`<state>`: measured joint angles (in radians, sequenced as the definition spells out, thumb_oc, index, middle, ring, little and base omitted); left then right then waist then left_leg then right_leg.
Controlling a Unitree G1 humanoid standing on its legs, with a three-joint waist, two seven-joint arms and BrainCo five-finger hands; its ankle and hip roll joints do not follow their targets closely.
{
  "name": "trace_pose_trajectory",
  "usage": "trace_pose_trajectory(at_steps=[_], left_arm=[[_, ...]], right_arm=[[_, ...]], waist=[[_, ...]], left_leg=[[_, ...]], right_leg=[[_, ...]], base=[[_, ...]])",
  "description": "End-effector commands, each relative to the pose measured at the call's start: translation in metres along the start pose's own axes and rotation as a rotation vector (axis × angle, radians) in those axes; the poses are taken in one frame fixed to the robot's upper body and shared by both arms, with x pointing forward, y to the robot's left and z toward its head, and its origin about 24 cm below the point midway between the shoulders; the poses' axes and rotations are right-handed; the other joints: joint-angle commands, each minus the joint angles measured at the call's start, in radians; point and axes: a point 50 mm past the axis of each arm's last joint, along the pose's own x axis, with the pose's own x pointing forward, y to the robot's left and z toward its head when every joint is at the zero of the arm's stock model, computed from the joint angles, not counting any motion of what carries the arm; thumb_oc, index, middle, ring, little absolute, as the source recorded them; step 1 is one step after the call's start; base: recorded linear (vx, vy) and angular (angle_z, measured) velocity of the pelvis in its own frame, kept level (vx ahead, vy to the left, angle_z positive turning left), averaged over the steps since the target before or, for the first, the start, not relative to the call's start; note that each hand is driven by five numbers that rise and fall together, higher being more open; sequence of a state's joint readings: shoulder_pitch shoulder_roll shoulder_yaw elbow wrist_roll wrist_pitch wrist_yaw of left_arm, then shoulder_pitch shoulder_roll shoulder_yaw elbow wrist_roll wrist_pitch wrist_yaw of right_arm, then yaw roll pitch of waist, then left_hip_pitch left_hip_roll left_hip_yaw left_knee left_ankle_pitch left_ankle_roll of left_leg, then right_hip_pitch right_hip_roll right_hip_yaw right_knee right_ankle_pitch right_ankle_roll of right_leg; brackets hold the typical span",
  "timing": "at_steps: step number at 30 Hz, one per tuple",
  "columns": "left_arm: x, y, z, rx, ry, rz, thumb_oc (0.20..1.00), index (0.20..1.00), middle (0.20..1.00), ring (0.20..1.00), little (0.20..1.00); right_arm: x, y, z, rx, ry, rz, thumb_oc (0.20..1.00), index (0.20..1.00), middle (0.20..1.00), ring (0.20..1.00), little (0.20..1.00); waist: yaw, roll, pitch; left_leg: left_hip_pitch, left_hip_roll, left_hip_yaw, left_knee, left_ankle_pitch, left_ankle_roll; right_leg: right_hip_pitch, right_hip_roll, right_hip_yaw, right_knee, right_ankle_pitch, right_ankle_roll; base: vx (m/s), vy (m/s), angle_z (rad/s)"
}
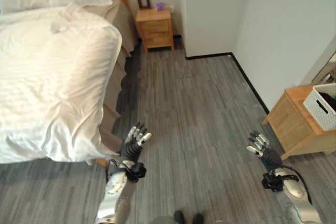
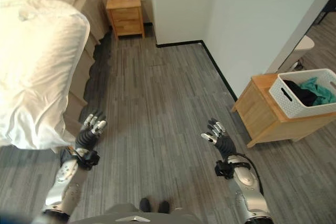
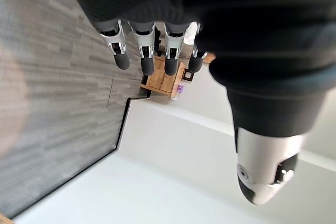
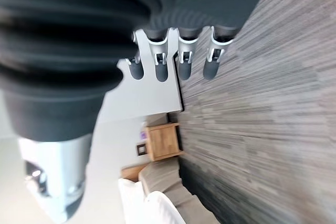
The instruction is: Making the bed.
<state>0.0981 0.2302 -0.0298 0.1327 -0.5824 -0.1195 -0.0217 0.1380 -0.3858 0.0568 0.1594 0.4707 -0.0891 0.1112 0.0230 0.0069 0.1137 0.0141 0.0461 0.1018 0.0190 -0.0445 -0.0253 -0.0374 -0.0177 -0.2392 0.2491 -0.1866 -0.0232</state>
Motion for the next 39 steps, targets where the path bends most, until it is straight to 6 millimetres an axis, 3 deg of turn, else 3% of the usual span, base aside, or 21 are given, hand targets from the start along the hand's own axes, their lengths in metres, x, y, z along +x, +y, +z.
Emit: trace_pose_trajectory(at_steps=[1,10,11,12,14,15,19,24,35,38,39], left_arm=[[0.003,0.006,0.033,0.08,-0.134,-0.029,1.0,1.0,1.0,1.0,1.0],[-0.002,0.016,0.032,0.073,-0.12,0.011,1.0,1.0,1.0,1.0,1.0],[0.001,0.017,0.036,0.067,-0.137,0.024,1.0,1.0,1.0,1.0,1.0],[0.001,0.017,0.036,0.067,-0.138,0.023,1.0,1.0,1.0,1.0,1.0],[0.006,0.015,0.039,0.085,-0.146,0.013,1.0,1.0,1.0,1.0,1.0],[0.007,0.014,0.042,0.104,-0.152,-0.001,1.0,1.0,1.0,1.0,1.0],[0.005,0.014,0.046,0.112,-0.172,-0.017,1.0,1.0,1.0,1.0,1.0],[0.0,0.017,0.035,0.043,-0.147,0.026,1.0,1.0,1.0,1.0,1.0],[-0.006,0.021,0.029,0.067,-0.107,0.026,1.0,1.0,1.0,1.0,1.0],[-0.008,0.029,0.034,0.077,-0.129,0.069,1.0,1.0,1.0,1.0,1.0],[-0.007,0.034,0.04,0.081,-0.155,0.097,1.0,1.0,1.0,1.0,1.0]], right_arm=[[0.006,0.007,0.018,0.0,-0.107,0.025,1.0,1.0,1.0,1.0,1.0],[0.005,0.007,0.017,-0.028,-0.091,0.042,1.0,1.0,1.0,1.0,1.0],[0.005,0.007,0.021,-0.063,-0.1,0.055,1.0,1.0,1.0,1.0,1.0],[0.005,0.006,0.021,-0.064,-0.1,0.055,1.0,1.0,1.0,1.0,1.0],[0.004,0.005,0.02,-0.072,-0.097,0.045,1.0,1.0,1.0,1.0,1.0],[0.001,0.002,0.017,-0.06,-0.088,0.031,1.0,1.0,1.0,1.0,1.0],[-0.005,-0.001,0.011,-0.046,-0.066,0.022,1.0,1.0,1.0,1.0,1.0],[-0.002,0.003,0.013,-0.036,-0.072,0.053,1.0,1.0,1.0,1.0,1.0],[-0.001,0.005,0.013,-0.051,-0.061,0.071,1.0,1.0,1.0,1.0,1.0],[0.003,0.005,0.022,-0.067,-0.092,0.075,1.0,1.0,1.0,1.0,1.0],[0.007,0.006,0.027,-0.066,-0.118,0.079,1.0,1.0,1.0,1.0,1.0]], waist=[[0.005,-0.046,-0.057],[0.015,-0.054,-0.05],[0.002,-0.048,-0.018],[0.003,-0.049,-0.019],[-0.022,-0.041,-0.005],[-0.036,-0.035,-0.012],[-0.032,-0.045,-0.014],[-0.014,-0.057,-0.036],[-0.003,-0.065,-0.044],[0.008,-0.066,-0.039],[0.014,-0.06,-0.03]], left_leg=[[0.065,-0.044,0.072,-0.077,0.075,0.013],[0.079,-0.059,0.039,-0.062,0.034,0.042],[0.082,-0.058,0.026,-0.059,0.027,0.062],[0.08,-0.06,0.027,-0.058,0.028,0.063],[0.077,-0.058,-0.003,-0.059,0.034,0.065],[0.087,-0.061,-0.02,-0.075,0.036,0.061],[0.096,-0.068,-0.039,-0.075,0.03,0.053],[0.112,-0.065,-0.033,-0.086,0.024,0.045],[0.124,-0.064,-0.05,-0.091,0.013,0.041],[0.113,-0.067,-0.051,-0.084,0.007,0.048],[0.101,-0.071,-0.051,-0.076,-0.001,0.057]], right_leg=[[0.135,-0.067,0.023,-0.291,0.192,0.124],[0.136,-0.091,0.048,-0.234,0.173,0.135],[0.04,-0.105,0.08,-0.047,0.2,0.162],[0.033,-0.107,0.082,-0.037,0.196,0.163],[-0.019,-0.069,0.173,0.026,0.19,0.172],[-0.035,-0.041,0.241,-0.03,0.158,0.152],[0.0,-0.064,0.233,-0.158,0.193,0.149],[0.08,-0.059,0.219,-0.262,0.202,0.141],[0.115,-0.053,0.191,-0.292,0.198,0.134],[0.103,-0.061,0.187,-0.278,0.198,0.142],[0.075,-0.072,0.184,-0.223,0.192,0.15]], base=[[0.05,0.039,0.29],[0.07,0.091,0.1],[-0.01,0.132,-0.04],[-0.03,0.119,-0.06],[0.04,0.035,0.21],[0.09,0.025,0.7],[0.09,-0.038,0.37],[0.08,-0.048,0.19],[0.07,-0.007,0.03],[0.07,0.074,-0.02],[0.05,0.101,-0.01]])
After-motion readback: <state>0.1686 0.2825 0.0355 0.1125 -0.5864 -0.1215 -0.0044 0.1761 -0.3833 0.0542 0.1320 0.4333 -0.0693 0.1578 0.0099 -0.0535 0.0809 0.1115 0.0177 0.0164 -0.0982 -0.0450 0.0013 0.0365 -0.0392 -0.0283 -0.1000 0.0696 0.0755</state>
